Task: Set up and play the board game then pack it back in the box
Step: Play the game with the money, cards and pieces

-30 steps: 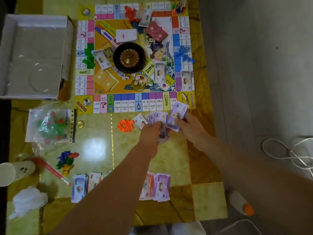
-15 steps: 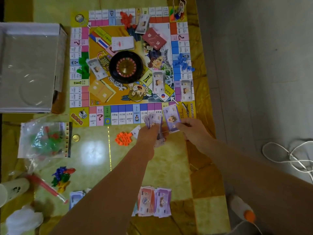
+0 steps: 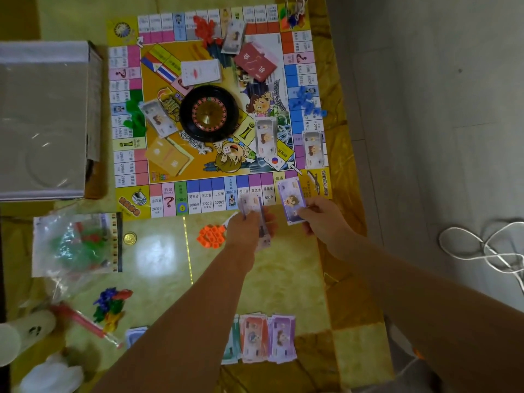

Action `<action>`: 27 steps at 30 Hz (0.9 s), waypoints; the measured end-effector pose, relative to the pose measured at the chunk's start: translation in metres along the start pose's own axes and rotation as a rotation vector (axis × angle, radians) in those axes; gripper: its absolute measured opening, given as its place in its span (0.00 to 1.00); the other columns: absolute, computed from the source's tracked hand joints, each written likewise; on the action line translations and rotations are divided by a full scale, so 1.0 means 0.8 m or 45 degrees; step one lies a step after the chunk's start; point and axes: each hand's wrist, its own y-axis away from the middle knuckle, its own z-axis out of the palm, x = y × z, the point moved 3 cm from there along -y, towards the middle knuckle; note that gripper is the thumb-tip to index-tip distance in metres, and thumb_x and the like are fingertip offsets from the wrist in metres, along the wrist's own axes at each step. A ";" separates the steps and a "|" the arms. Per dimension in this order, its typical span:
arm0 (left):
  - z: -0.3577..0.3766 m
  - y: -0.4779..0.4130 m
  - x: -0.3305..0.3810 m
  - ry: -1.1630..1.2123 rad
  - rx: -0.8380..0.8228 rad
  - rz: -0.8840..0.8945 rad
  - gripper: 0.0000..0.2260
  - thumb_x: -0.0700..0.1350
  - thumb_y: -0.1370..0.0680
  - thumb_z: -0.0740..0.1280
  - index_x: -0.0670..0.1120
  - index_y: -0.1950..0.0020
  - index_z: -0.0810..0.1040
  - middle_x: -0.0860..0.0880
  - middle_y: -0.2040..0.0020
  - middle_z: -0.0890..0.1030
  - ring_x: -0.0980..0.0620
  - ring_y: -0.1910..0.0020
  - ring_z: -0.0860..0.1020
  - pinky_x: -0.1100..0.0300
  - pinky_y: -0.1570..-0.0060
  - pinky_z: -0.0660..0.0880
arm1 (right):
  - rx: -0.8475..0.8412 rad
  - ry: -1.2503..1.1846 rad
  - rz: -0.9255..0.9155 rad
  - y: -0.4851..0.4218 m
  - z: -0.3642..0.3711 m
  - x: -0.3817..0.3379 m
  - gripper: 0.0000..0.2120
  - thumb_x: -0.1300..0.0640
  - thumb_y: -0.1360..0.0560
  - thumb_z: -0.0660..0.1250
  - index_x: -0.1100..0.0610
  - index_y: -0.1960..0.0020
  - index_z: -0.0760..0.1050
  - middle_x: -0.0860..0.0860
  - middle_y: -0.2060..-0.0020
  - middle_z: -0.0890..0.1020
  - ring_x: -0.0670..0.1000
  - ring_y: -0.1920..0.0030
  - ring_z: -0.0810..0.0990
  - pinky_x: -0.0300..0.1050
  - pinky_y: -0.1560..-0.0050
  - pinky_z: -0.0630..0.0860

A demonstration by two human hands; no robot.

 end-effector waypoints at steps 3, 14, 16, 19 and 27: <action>-0.033 -0.001 -0.008 0.018 0.175 0.078 0.10 0.40 0.18 0.59 0.43 0.55 0.78 0.48 0.65 0.82 0.51 0.68 0.80 0.57 0.66 0.79 | 0.036 0.052 0.025 0.002 0.014 0.006 0.04 0.62 0.22 0.64 0.61 0.48 0.75 0.52 0.68 0.78 0.49 0.73 0.73 0.45 0.66 0.72; -0.127 -0.006 -0.041 -0.016 0.379 0.117 0.05 0.38 0.22 0.65 0.41 0.54 0.80 0.40 0.60 0.82 0.43 0.62 0.81 0.48 0.58 0.79 | -0.238 0.233 0.068 0.017 0.120 0.025 0.08 0.64 0.20 0.60 0.57 0.58 0.68 0.52 0.69 0.70 0.47 0.70 0.66 0.32 0.76 0.62; -0.129 -0.006 -0.041 -0.038 0.414 0.088 0.02 0.39 0.24 0.66 0.41 0.56 0.78 0.39 0.60 0.79 0.44 0.61 0.78 0.44 0.57 0.79 | -0.200 0.276 0.025 0.014 0.122 0.027 0.12 0.64 0.21 0.61 0.54 0.61 0.67 0.49 0.68 0.69 0.46 0.68 0.67 0.33 0.73 0.62; -0.122 -0.003 -0.036 0.022 0.372 0.100 0.04 0.37 0.24 0.65 0.41 0.57 0.78 0.41 0.64 0.80 0.46 0.65 0.78 0.49 0.62 0.80 | -0.174 0.432 -0.058 0.011 0.117 0.023 0.03 0.63 0.22 0.63 0.59 0.54 0.72 0.49 0.67 0.71 0.45 0.68 0.68 0.30 0.73 0.65; -0.106 0.004 -0.022 0.227 0.312 0.119 0.14 0.35 0.20 0.57 0.43 0.59 0.80 0.47 0.68 0.82 0.51 0.73 0.80 0.58 0.68 0.80 | -0.062 0.266 -0.050 0.012 0.105 0.010 0.03 0.64 0.21 0.60 0.58 0.52 0.72 0.52 0.60 0.75 0.45 0.67 0.69 0.35 0.71 0.64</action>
